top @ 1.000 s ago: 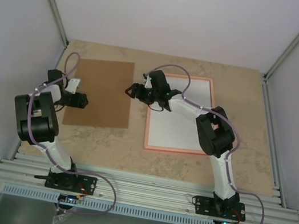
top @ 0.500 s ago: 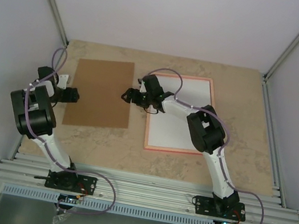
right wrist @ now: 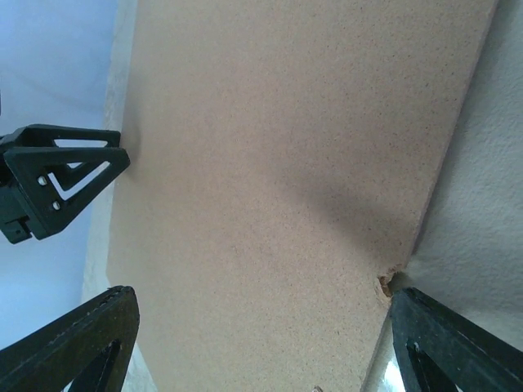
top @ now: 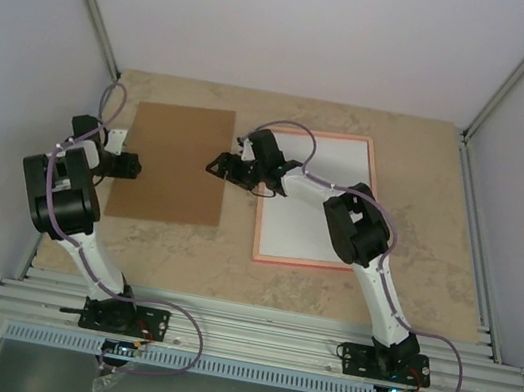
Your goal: Put the photo into the frame
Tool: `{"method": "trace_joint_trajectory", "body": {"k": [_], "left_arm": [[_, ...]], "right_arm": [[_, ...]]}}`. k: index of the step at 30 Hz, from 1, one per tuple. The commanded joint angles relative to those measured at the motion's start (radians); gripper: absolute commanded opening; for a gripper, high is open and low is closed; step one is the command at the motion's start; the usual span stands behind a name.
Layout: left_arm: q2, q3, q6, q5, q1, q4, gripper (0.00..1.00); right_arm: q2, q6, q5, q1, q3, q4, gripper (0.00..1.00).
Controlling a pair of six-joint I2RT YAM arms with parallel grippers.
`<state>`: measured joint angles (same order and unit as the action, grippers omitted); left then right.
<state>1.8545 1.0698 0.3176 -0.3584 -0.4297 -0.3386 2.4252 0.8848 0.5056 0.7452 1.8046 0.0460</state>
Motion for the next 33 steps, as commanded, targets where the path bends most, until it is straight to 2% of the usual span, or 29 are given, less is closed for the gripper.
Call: {"method": "trace_joint_trajectory", "body": {"k": [1,9,18,27,33], "left_arm": [[0.015,-0.049,0.013,-0.136,0.08,-0.17,0.72],[-0.011,-0.051,-0.027,-0.216,0.117,-0.184,0.7],[-0.034,-0.07,-0.056,-0.285,0.214,-0.19,0.7],[-0.01,-0.105,-0.12,-0.356,0.316,-0.144,0.7],[0.009,-0.104,-0.119,-0.357,0.349,-0.143,0.71]], "right_arm": [[-0.081,0.02,0.09,0.017,0.001,-0.083,0.85],[-0.173,0.025,0.113,-0.007,-0.025,-0.093,0.84],[-0.342,-0.037,0.125,-0.043,-0.217,-0.062,0.83],[-0.435,-0.113,0.147,-0.154,-0.459,-0.061,0.81],[-0.455,-0.134,0.156,-0.212,-0.538,-0.086,0.8]]}}
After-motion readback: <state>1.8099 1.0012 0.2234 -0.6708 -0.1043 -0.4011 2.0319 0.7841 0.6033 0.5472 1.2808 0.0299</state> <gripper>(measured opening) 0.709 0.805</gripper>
